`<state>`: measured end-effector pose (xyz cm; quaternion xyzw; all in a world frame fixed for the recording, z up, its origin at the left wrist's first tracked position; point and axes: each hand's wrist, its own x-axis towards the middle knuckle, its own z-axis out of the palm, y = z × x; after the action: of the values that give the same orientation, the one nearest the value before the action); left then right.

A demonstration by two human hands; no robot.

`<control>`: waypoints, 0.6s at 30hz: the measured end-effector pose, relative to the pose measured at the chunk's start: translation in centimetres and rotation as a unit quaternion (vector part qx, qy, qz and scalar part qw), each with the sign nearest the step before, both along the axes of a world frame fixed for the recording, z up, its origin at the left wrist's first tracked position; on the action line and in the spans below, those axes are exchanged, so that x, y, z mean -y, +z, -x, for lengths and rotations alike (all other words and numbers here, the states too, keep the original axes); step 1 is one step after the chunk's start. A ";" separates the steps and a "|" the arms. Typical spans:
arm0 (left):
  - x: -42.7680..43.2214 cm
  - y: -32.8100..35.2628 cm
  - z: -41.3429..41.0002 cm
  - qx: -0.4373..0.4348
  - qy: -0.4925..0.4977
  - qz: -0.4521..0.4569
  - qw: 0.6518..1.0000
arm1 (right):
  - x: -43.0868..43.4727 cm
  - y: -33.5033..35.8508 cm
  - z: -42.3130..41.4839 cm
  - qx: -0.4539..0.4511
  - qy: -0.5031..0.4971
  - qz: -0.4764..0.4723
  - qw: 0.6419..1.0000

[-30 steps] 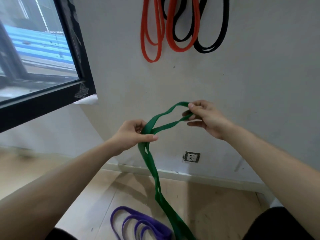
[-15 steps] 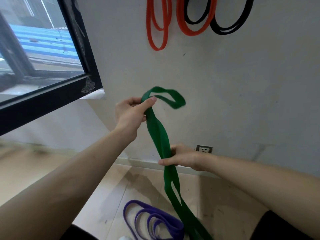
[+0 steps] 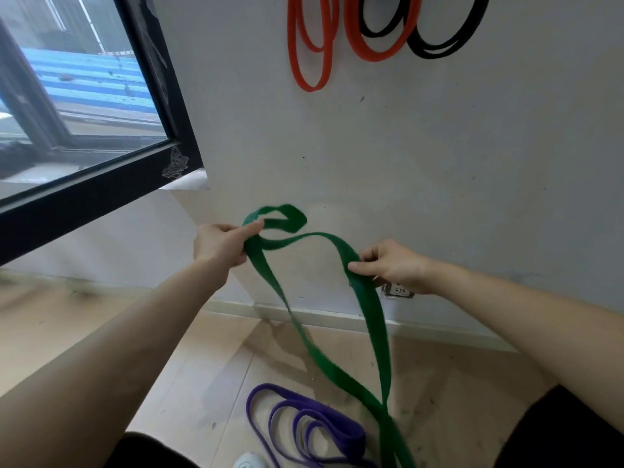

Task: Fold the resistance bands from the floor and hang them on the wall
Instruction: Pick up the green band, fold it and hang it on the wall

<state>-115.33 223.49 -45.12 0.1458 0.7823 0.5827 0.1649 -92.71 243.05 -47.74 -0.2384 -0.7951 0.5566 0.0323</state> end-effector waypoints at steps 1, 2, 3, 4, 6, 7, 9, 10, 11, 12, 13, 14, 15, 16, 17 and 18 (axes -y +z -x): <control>0.3 -1.1 0.5 -0.012 -0.032 0.056 0.998 | -0.2 0.8 -0.4 0.012 0.021 0.009 1.000; 0.6 -2.2 0.9 -0.034 -0.064 0.120 0.990 | -0.3 1.4 -0.7 0.014 0.033 0.019 0.999; 0.8 -3.2 1.4 -0.062 -0.093 0.192 0.975 | -0.3 2.1 -0.9 0.009 0.033 0.028 0.999; 0.8 -4.0 1.7 -0.088 -0.119 0.261 0.954 | -0.4 2.8 -1.0 -0.002 0.025 0.031 0.999; 0.4 -4.5 1.4 -0.104 -0.157 0.330 0.925 | -0.3 4.3 -1.0 -0.032 0.007 0.018 0.999; 0.0 -4.5 1.0 -0.103 -0.175 0.324 0.924 | -0.2 5.2 -0.9 -0.046 0.008 0.003 0.999; -1.0 -4.1 -0.4 -0.084 -0.227 0.263 0.934 | 0.1 6.7 -0.9 -0.055 0.034 -0.054 0.996; -1.4 -3.7 -1.4 -0.066 -0.265 0.226 0.935 | 0.3 7.3 -1.0 -0.055 0.051 -0.085 0.994; -1.8 -3.2 -2.5 -0.047 -0.309 0.190 0.931 | 0.5 7.8 -1.0 -0.052 0.064 -0.111 0.990; -2.2 -2.8 -3.7 -0.033 -0.353 0.156 0.922 | 0.8 8.5 -1.1 -0.056 0.071 -0.137 0.986; -2.5 -2.4 -4.7 -0.019 -0.392 0.123 0.912 | 1.1 9.3 -1.1 -0.068 0.074 -0.160 0.982; -2.9 -2.2 -5.6 -0.003 -0.423 0.090 0.902 | 1.5 10.2 -1.1 -0.080 0.075 -0.184 0.977; -3.2 -2.0 -6.4 0.017 -0.444 0.061 0.894 | 1.7 11.1 -1.0 -0.091 0.073 -0.211 0.970; -3.4 -1.8 -7.2 0.034 -0.459 0.036 0.887 | 1.8 12.1 -0.9 -0.102 0.071 -0.242 0.962; -3.8 -1.7 -7.9 0.046 -0.468 0.017 0.882 | 1.9 12.9 -0.9 -0.113 0.069 -0.271 0.954; -4.1 -1.6 -8.5 0.056 -0.471 0.002 0.880 | 2.0 13.8 -0.9 -0.122 0.065 -0.295 0.945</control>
<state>-106.78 227.62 -46.67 0.4638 0.6122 0.4416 0.4638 -91.84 241.08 -33.97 -0.0962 -0.9277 0.3225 0.1613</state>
